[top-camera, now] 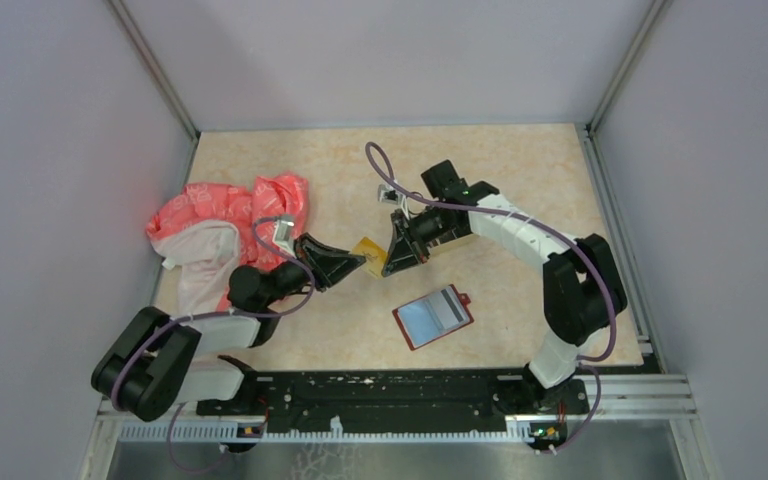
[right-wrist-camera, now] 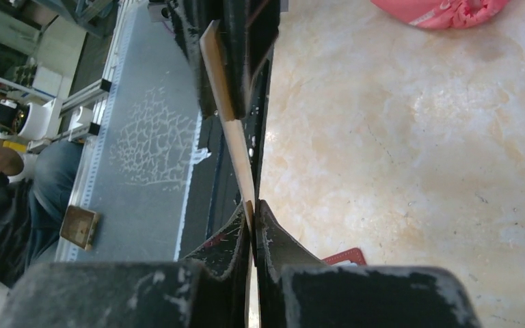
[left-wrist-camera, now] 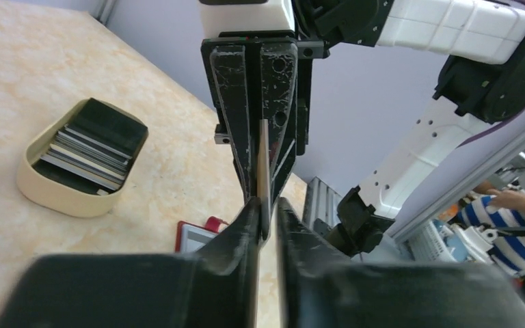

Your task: Put the credit cards into the card holder

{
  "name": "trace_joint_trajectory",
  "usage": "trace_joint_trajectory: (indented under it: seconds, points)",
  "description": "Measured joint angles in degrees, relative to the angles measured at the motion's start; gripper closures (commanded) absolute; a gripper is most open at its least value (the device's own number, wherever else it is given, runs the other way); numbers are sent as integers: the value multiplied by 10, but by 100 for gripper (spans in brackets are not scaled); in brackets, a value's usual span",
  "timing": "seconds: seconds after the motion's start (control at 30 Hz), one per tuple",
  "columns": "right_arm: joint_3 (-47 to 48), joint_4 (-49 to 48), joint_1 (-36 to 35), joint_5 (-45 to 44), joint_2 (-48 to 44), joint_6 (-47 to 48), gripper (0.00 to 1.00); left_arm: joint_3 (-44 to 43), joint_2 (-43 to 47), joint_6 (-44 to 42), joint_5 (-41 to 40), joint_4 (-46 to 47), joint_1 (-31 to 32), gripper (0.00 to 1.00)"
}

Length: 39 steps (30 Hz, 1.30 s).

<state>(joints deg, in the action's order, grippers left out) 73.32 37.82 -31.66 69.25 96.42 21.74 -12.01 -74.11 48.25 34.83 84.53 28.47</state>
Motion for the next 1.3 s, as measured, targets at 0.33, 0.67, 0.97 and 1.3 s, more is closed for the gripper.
trace_joint_trajectory:
  seconds: [0.33,0.67,0.97,1.3]
  points:
    - [51,99,-2,-2,3,88,100,-32,114,-91,45,-199,-1,64]
    - [74,171,-25,-16,24,156,100,-61,173,-169,43,-371,-1,100]
    - [79,183,-24,-59,26,172,44,-57,173,-166,53,-371,-1,100]
    - [-74,42,108,-179,-210,176,36,14,-15,5,83,-193,38,100]
